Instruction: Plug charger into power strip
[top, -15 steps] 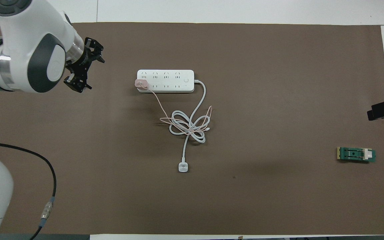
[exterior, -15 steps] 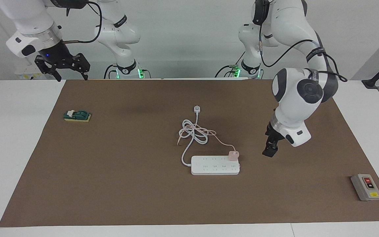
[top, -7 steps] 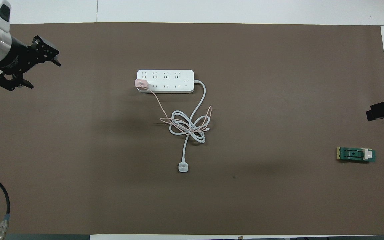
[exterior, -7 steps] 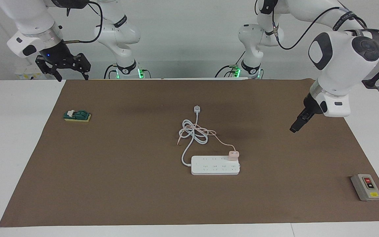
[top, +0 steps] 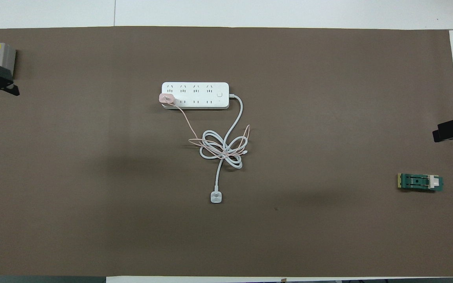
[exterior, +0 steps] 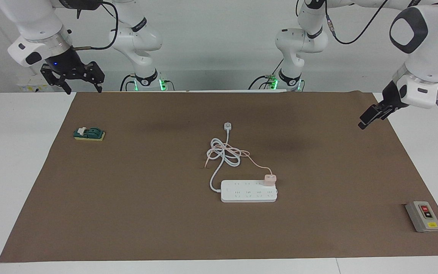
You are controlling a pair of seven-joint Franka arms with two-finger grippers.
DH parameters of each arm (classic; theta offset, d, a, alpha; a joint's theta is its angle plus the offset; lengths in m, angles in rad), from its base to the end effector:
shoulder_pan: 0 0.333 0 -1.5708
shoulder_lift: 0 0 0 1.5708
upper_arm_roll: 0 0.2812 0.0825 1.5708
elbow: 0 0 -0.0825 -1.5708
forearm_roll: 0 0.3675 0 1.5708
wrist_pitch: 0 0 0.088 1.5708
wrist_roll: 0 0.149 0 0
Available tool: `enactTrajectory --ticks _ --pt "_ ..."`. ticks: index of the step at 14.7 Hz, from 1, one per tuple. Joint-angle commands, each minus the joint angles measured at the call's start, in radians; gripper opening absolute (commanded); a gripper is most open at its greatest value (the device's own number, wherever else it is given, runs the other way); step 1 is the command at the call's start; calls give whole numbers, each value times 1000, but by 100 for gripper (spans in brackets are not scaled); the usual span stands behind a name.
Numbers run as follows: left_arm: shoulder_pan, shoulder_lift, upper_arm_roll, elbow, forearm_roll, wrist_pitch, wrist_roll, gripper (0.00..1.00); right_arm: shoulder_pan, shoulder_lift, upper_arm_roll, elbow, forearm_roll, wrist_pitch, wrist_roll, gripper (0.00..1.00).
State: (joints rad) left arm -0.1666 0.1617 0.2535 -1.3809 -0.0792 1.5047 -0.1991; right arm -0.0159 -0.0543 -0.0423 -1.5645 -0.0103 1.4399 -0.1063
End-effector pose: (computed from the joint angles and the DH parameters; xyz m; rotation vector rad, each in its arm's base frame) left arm 0.5727 0.0274 0.5406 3.0741 0.4325 -0.0544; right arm 0.5053 -0.0316 0.5680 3.1366 0.0741 -0.1111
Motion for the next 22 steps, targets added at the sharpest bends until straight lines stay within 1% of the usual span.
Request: enactTrajectory --ticks 1,4,5,6,7,12,14,15,16,17,19,22 --pt "33 -98 -7 -88 -7 -14 92 98 -10 -22 10 -29 -20 20 13 100" --pt "30 -183 -8 -206 -5 26 93 98 -12 -22 10 -29 -20 19 14 100" --pt "27 -218 -8 -260 -5 38 93 97 -13 -24 10 -29 -20 19 14 100" --pt "24 -255 -8 -312 4 67 93 97 -15 -22 9 -29 -20 19 14 100" --pt "19 -270 -11 -340 30 92 92 97 -13 -22 10 -29 -20 19 14 100" --pt "-5 -260 -23 -333 38 94 96 98 -12 -22 10 -28 -20 19 13 100" --pt "-10 -254 -25 -331 36 100 128 98 -15 -24 9 -23 -20 20 13 100" --pt "-31 -242 -25 -331 38 98 132 100 -18 -24 9 -28 -20 20 13 100" --pt "-48 -225 -23 -317 47 98 132 100 -18 -25 9 -28 -20 17 11 100" --pt "-50 -206 -25 -301 50 89 147 100 -18 -25 9 -28 -19 19 13 100" --pt "-50 -198 -23 -296 50 91 246 100 -16 -25 9 -28 -20 19 13 100" --pt "-48 -194 -25 -297 44 112 262 100 -33 -25 5 -26 -19 19 10 100"
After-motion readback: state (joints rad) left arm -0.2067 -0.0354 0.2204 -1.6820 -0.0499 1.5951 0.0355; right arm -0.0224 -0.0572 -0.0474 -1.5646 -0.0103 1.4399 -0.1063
